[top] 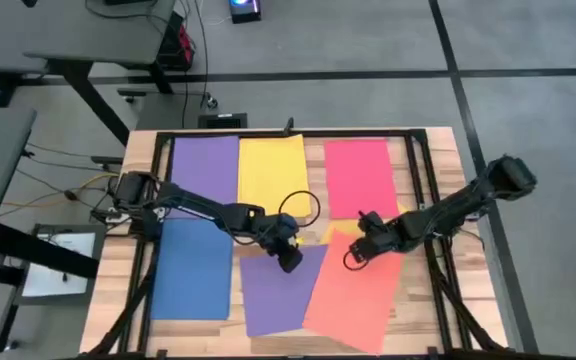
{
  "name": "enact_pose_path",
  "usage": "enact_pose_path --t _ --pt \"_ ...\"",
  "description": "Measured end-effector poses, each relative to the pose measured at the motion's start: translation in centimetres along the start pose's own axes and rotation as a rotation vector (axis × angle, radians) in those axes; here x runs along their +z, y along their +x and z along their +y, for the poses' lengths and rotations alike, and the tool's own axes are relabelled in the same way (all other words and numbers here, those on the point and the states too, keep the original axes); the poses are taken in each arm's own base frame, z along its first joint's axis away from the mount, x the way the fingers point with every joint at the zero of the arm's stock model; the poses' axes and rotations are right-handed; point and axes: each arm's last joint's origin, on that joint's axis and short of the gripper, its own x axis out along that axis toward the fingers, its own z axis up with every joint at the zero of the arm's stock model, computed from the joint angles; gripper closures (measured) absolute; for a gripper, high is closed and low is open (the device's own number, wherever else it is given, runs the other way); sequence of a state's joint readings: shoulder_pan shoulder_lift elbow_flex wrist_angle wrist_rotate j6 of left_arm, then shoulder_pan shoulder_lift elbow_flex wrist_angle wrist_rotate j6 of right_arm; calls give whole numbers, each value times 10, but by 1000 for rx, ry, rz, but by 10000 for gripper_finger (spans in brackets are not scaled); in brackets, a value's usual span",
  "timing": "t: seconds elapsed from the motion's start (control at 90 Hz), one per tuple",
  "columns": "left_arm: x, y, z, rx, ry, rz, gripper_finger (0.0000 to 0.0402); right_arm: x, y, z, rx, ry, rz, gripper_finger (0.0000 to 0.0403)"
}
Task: Organize paper
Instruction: Adjust the colored papers on the table
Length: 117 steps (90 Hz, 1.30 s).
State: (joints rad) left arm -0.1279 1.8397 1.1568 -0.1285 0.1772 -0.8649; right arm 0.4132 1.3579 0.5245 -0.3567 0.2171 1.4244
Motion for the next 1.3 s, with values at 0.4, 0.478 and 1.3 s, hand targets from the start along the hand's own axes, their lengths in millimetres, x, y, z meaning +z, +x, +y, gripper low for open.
enact_pose_path --t 0.4,0.478,1.3 --pt "11 -3 -2 -60 66 -24 311 -14 -13 33 333 82 31 184" --pt "17 -5 -6 -74 101 -42 311 -10 -23 39 368 20 9 184" --pt "20 95 -54 -52 48 26 311 -28 -17 -16 -192 197 64 185"
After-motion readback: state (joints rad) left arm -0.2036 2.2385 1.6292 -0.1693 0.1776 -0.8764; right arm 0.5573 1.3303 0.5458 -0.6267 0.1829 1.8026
